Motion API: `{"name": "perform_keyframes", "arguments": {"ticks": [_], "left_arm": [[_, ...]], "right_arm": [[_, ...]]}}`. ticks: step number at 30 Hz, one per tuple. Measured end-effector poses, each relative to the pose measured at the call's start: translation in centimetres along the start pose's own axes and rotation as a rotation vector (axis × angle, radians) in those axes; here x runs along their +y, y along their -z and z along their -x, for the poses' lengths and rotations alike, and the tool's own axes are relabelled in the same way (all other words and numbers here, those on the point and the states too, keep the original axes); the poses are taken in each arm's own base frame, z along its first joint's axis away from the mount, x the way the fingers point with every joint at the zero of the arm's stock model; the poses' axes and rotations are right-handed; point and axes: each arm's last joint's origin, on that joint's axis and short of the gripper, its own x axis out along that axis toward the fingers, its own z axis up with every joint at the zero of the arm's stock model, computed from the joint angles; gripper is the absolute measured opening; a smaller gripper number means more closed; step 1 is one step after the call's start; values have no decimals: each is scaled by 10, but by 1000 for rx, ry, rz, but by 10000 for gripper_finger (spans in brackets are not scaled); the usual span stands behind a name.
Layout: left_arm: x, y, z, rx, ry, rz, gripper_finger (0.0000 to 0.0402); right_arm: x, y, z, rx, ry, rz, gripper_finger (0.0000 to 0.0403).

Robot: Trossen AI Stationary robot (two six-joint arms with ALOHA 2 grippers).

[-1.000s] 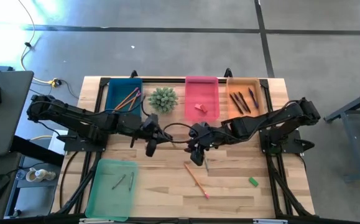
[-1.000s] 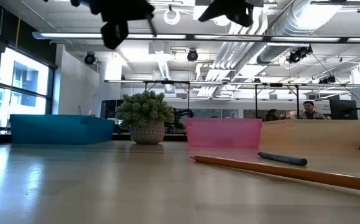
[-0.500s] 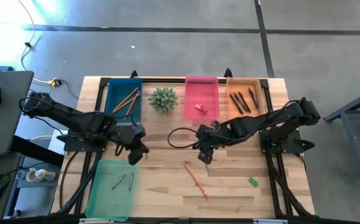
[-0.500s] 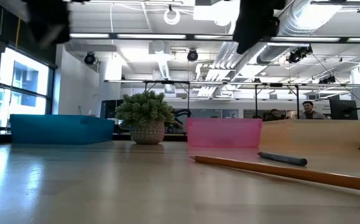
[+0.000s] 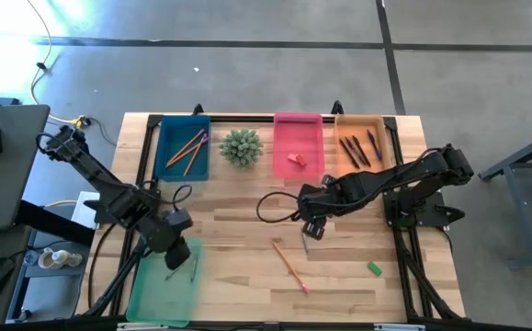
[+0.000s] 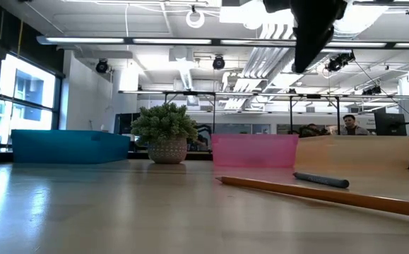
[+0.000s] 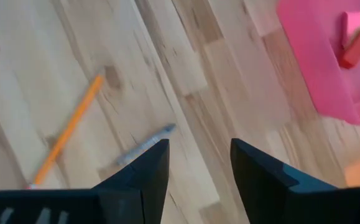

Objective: Sort crayons/erasers/pens/pencils in bins
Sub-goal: Put the gray crayon into the green bin, then put the green eraser into the pink bin

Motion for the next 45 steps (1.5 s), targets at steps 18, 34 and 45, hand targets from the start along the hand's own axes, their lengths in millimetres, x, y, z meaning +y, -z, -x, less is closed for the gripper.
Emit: {"name": "perform_keyframes", "arguments": {"ticks": [18, 34, 45], "left_arm": [[-2, 51, -49, 88, -222, 327, 10], [-4, 60, -83, 178, -340, 392, 44], [-10, 60, -82, 221, -319, 411, 124]], "right_arm": [[7, 42, -9, 196, 110, 205, 161], [6, 121, 4, 174, -12, -2, 161], [1, 169, -6, 237, -119, -242, 161]]}}
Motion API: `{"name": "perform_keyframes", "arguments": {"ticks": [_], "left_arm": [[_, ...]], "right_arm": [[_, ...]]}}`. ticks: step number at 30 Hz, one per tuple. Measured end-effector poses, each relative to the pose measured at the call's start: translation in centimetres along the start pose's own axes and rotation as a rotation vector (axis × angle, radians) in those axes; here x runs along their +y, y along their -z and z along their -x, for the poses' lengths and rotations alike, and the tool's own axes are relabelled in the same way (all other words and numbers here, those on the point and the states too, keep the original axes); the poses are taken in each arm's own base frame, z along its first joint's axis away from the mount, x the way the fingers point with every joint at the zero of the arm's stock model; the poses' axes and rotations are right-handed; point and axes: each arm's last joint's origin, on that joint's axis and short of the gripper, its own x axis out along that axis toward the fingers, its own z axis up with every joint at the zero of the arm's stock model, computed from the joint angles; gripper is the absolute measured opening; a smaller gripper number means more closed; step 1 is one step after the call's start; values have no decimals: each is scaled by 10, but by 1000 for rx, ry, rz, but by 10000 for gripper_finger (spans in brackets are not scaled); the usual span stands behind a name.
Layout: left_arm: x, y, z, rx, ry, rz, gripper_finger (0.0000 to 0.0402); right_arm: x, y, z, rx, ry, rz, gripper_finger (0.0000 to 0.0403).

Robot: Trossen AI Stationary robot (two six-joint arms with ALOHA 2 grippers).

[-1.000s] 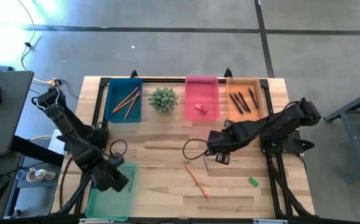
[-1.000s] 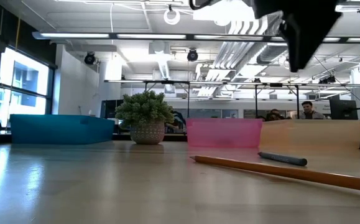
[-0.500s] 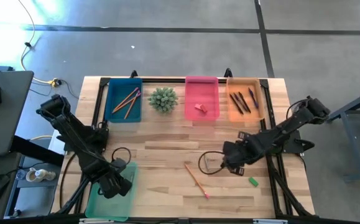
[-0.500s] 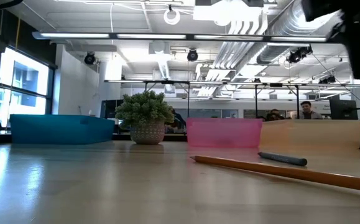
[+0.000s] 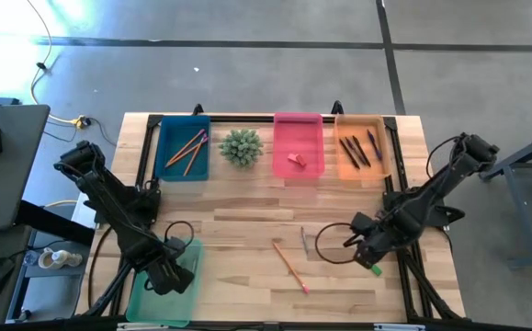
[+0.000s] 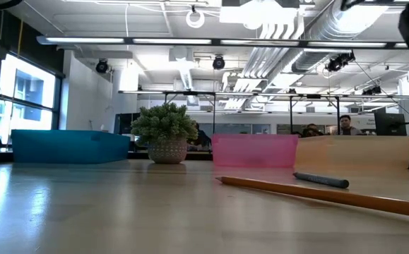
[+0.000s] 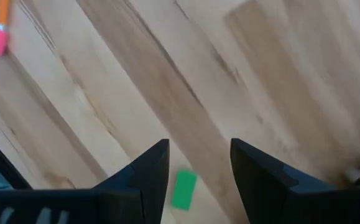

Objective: Sort crayons/erasers/pens/pencils in bins
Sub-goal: Put the green eraser into the pink bin

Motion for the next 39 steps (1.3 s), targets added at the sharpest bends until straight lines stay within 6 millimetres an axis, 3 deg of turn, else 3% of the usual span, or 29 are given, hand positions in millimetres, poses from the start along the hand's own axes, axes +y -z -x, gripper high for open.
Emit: {"name": "perform_keyframes", "arguments": {"ticks": [5, 16, 23, 30, 39], "left_arm": [[-6, 4, 11, 27, 39, -13, 141], [-20, 12, 49, 27, 209, -15, 131], [-29, 15, 82, -71, 382, -41, 123], [-34, 13, 113, -281, 558, -69, 119], [-39, 13, 123, -389, 620, -81, 119]], "right_arm": [[4, 11, -3, 12, -33, -39, 161], [8, 31, -6, 13, -7, -132, 161], [16, 47, -23, 74, 60, -141, 163], [28, 58, -42, 133, 80, -109, 163], [30, 61, -54, 140, 129, -101, 163]]}}
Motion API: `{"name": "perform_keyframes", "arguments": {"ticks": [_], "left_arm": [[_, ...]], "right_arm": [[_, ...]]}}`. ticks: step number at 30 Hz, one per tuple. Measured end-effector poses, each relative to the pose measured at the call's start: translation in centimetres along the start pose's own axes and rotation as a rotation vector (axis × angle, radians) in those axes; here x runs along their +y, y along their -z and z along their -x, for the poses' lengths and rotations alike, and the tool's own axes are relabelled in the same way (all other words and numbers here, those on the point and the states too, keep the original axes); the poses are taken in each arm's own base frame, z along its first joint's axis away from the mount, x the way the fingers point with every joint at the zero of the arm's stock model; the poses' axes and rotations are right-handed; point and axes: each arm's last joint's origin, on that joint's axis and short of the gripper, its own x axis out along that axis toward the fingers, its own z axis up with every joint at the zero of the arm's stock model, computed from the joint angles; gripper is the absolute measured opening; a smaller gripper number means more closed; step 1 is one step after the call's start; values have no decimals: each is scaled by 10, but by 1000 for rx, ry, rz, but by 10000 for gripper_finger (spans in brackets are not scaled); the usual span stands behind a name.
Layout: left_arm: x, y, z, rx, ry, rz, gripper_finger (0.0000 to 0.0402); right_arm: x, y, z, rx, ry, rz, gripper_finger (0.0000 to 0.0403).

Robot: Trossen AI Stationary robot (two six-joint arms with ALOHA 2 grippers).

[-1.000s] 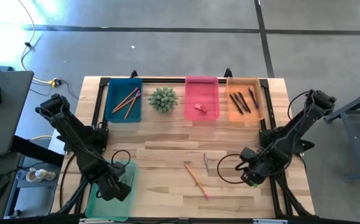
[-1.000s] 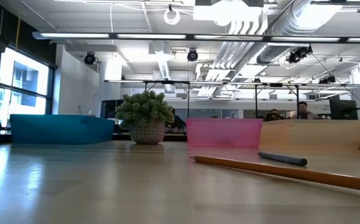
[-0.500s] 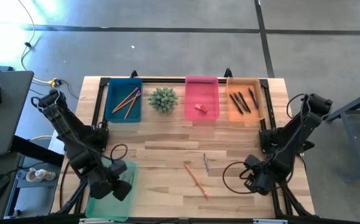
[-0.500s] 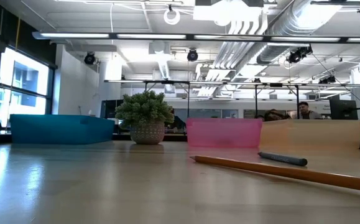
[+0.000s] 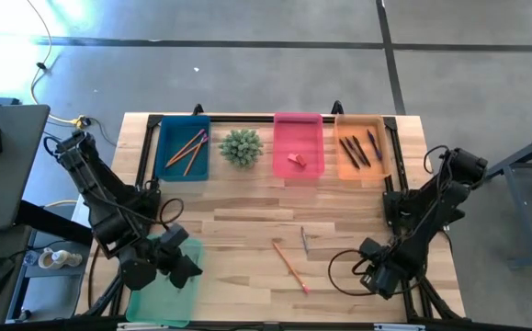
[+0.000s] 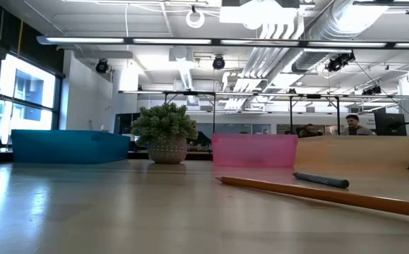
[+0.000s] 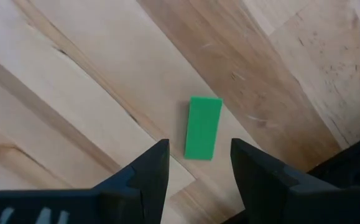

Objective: Sort crayons/erasers/pens/pencils in bins
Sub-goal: Put the green eraser into the pink bin

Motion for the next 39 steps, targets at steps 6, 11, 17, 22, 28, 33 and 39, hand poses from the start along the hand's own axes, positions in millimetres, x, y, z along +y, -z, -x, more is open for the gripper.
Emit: {"name": "perform_keyframes", "arguments": {"ticks": [6, 11, 17, 22, 28, 33, 39], "left_arm": [[-3, 0, -1, -53, 34, 11, 119], [-3, -1, -1, -61, 37, 12, 119], [-3, -1, -1, -61, 37, 13, 119], [-3, -2, -1, -96, 44, 13, 119], [-5, -13, -6, -153, 32, -45, 119], [-6, -28, -12, -189, -3, -112, 119], [-6, -44, -18, -198, -47, -181, 119]], "right_arm": [[2, 0, -5, -3, 16, 1, 163], [-4, -1, -22, 17, -20, -16, 163], [-12, -3, -35, 37, -45, -47, 163], [-13, -3, -35, 37, -36, -48, 143], [-14, -3, -36, 38, -22, -102, 71], [-13, -3, -35, 38, -23, -130, 37], [-6, -2, -27, 10, -33, -102, 42]]}}
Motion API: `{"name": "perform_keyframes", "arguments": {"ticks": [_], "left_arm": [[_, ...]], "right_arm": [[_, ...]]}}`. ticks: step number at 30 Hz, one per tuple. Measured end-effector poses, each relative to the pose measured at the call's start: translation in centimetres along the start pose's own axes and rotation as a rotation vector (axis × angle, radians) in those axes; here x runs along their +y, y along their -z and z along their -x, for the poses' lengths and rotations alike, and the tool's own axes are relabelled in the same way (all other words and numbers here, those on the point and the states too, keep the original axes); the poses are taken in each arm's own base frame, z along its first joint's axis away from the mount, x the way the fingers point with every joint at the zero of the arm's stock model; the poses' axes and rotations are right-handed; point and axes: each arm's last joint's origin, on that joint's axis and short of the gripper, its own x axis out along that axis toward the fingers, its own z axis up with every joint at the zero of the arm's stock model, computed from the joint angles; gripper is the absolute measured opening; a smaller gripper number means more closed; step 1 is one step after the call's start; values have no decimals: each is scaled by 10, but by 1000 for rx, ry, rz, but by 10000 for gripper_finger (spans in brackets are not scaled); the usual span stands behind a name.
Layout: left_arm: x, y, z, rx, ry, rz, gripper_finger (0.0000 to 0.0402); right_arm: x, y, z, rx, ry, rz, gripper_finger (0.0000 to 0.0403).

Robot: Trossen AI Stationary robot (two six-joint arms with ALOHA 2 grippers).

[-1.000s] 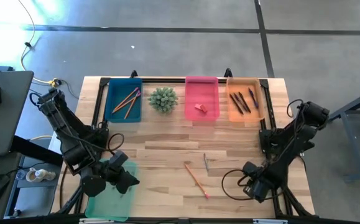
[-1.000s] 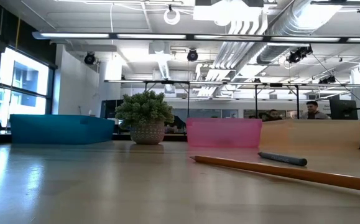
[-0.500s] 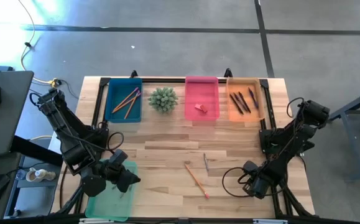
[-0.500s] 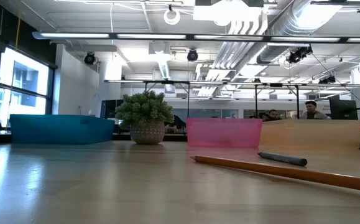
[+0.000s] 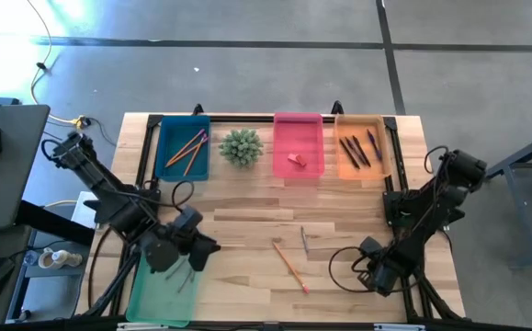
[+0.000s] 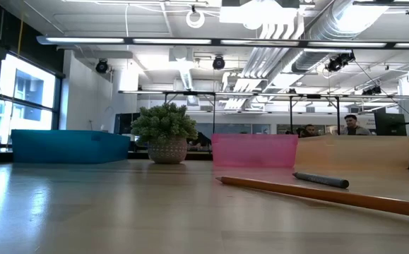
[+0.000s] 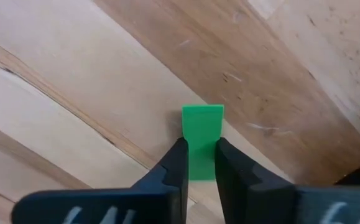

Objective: Sort crayons/erasers/pens/pencils in bins
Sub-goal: Put the green eraser into the pink bin

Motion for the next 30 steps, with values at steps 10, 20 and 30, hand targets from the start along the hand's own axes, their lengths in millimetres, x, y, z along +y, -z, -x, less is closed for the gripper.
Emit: {"name": "perform_keyframes", "arguments": {"ticks": [10, 20, 30], "left_arm": [[5, -23, -12, -20, -50, -136, 119], [10, -46, -23, -67, -105, -362, 119], [16, -65, -30, -90, -163, -553, 119]], "right_arm": [[35, -4, 26, -172, -234, 43, 40], [56, -50, 69, -426, -350, 16, 40], [37, -128, 119, -668, -345, -25, 40]]}}
